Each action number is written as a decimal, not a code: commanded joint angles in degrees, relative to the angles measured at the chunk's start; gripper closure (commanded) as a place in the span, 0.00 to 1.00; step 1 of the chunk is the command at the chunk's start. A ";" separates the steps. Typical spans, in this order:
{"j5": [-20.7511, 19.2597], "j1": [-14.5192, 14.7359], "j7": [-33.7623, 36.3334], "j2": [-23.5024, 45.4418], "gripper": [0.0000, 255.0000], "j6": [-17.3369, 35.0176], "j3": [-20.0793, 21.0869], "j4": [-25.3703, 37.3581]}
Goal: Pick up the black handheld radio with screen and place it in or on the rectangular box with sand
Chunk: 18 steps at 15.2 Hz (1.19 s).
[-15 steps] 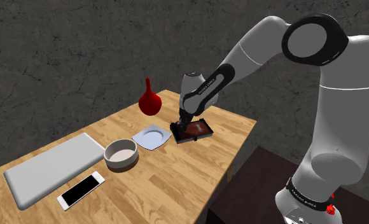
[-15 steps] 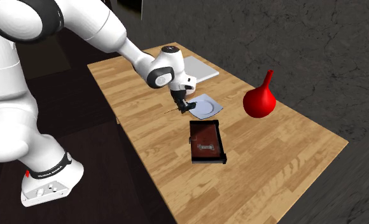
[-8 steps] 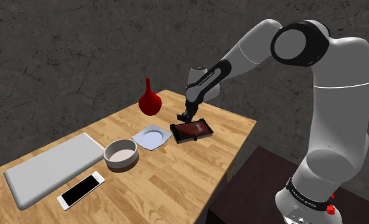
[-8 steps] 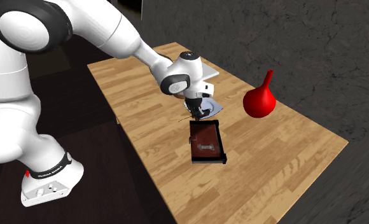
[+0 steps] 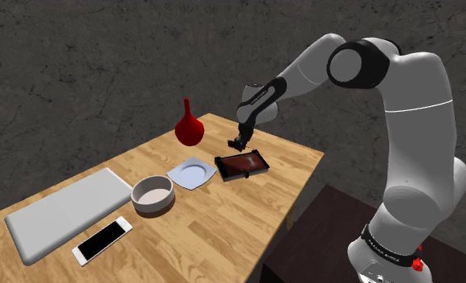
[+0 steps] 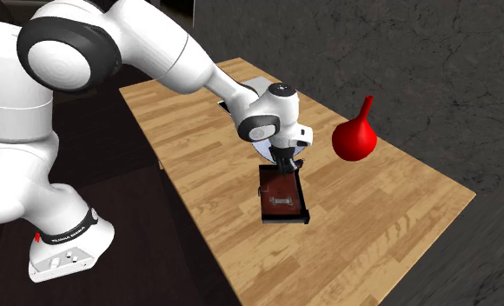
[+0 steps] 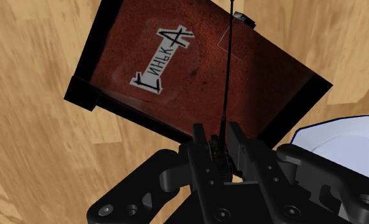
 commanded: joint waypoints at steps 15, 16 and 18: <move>0.00 -0.06 -0.43 6.00 1.00 5.28 -0.04 0.74; 0.00 -0.06 -0.43 6.00 1.00 5.28 -0.04 0.74; 0.00 -0.06 -0.44 6.01 0.00 5.28 -0.04 0.74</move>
